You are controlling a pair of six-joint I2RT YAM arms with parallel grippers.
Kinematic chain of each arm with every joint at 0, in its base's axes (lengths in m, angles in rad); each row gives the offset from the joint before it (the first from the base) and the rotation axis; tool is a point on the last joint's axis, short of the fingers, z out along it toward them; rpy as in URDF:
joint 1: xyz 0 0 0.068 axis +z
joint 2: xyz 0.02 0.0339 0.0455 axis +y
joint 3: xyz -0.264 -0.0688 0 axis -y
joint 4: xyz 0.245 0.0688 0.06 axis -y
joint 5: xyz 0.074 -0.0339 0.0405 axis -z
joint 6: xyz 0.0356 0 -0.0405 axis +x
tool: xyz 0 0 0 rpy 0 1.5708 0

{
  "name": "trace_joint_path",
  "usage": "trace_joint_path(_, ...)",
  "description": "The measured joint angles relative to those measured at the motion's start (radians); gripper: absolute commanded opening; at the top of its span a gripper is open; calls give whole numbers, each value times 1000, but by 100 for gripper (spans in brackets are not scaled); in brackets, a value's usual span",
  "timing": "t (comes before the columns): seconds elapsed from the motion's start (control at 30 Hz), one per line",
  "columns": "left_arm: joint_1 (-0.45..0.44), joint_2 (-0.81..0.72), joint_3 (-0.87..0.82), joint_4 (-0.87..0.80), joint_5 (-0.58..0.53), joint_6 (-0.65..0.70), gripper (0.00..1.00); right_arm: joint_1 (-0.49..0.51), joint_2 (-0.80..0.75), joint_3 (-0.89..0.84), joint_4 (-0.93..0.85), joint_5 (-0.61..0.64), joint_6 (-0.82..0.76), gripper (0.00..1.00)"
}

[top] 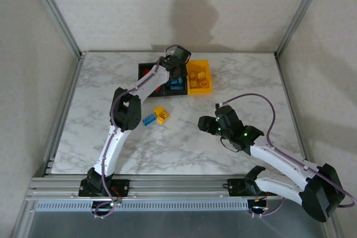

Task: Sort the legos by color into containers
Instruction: Place the lego in the container.

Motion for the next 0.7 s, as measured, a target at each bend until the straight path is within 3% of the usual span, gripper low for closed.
trace_joint_path(0.23,-10,-87,-112,8,0,3,61,0,2,0,0,0,-1,65)
trace_joint_path(0.7,-53,-873,-957,140,-2,-15,68,5,3,8,51,-74,-63,69)
